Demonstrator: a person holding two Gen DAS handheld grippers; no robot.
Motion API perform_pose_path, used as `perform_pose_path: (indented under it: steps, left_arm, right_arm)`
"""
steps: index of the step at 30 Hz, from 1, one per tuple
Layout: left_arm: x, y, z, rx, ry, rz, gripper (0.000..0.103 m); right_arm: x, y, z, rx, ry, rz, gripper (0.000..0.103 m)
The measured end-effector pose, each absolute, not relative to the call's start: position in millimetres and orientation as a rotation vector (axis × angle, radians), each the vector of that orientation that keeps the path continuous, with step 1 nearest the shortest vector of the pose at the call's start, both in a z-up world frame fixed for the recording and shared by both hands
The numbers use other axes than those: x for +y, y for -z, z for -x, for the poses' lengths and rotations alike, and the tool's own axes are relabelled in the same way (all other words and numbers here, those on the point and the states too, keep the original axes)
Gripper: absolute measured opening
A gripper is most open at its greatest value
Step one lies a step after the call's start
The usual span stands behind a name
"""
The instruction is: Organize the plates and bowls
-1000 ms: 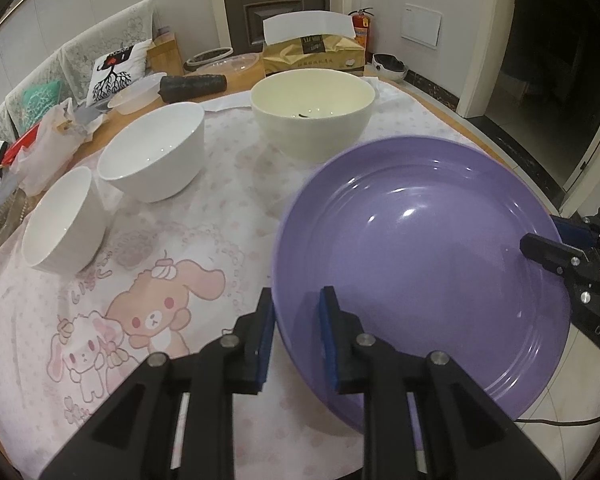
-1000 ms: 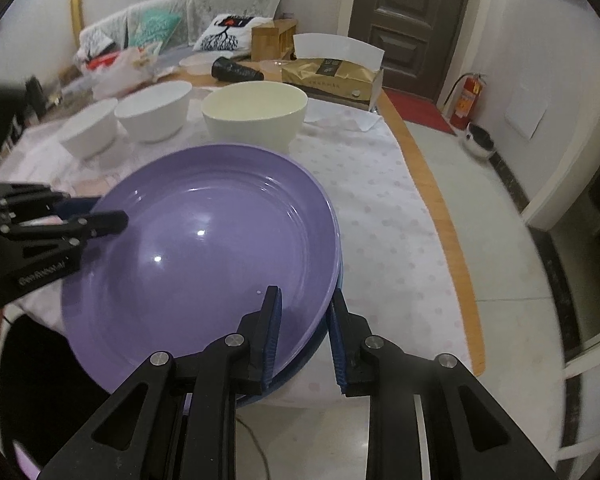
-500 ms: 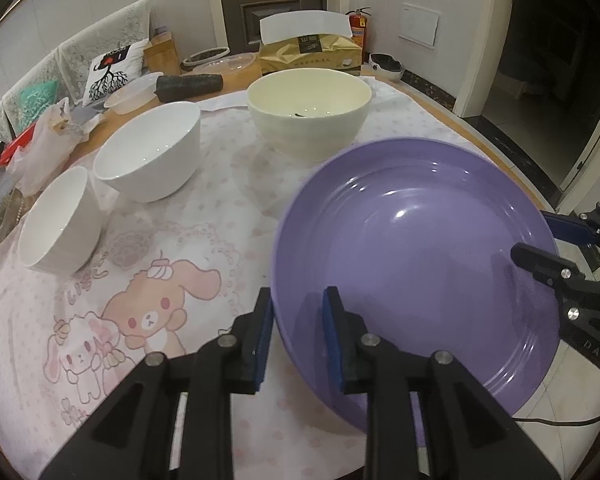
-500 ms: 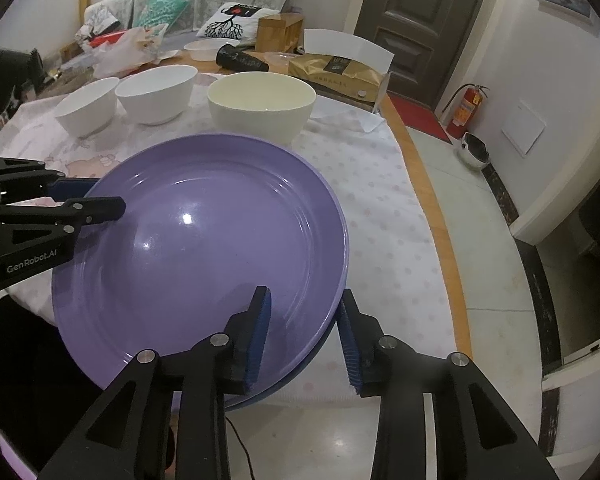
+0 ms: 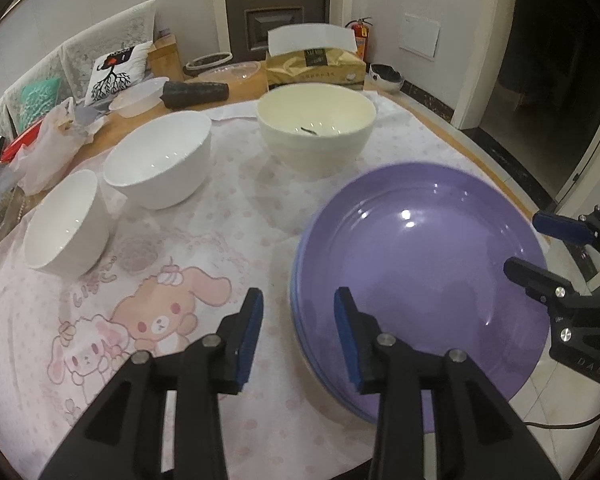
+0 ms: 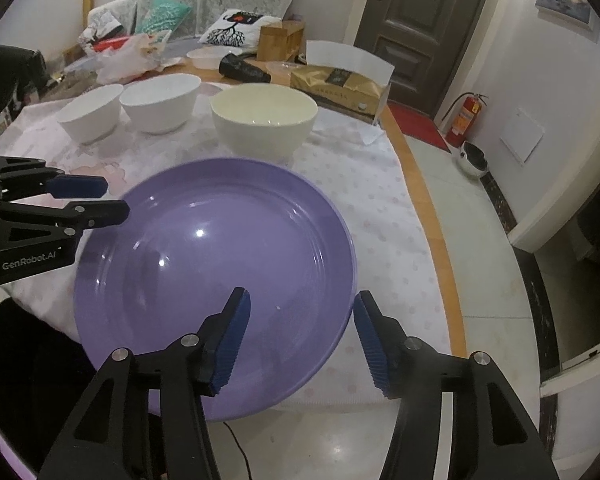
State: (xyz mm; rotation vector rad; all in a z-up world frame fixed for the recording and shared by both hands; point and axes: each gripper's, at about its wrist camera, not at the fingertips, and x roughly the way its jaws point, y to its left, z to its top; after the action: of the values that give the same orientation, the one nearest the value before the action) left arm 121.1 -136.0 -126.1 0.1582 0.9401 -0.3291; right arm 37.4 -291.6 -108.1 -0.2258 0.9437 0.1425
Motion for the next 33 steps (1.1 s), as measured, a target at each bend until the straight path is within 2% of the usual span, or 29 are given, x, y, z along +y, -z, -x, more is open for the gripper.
perform_pose_path:
  steps: [6,10,16,26,27,29,33]
  left_arm:
    - [-111.2,104.4,-125.3,0.904,0.319,-0.113,0.034]
    - [-79.5,85.9,-136.5,0.884,0.300,-0.061,0.037]
    - [-33.3,63.1,-164.1,0.866,0.254,-0.029,0.039]
    - [17.9,60.1,-240.5,0.929,0.168,-0.015,0.040]
    - [19.2,61.7,-247.3,0.936,0.163,-0.020,0.040]
    - [22.0,67.7,-265.2,0.958,0.156,-0.028,0.039]
    - [21.2,81.3,-296.3,1.003,0.161,-0.023,0.039]
  right_arm:
    - [-278.4,90.1,-41.9,0.899,-0.192,0.190,0.052]
    - [-262.2,80.8,-51.0,0.873,-0.283,0.128,0.059]
    - [-221.9,77.9,-81.1,0.876,-0.372,0.117,0.060]
    - [-155.0,83.2,-142.4,0.893,-0.525,0.083,0.066]
    - [-147.6,84.1,-147.3,0.890,-0.534,0.100,0.067]
    - [-135.0,87.6,-157.9,0.889,-0.550,0.117,0.081]
    - [-115.1,101.8,-181.7,0.911,-0.544,0.148,0.085]
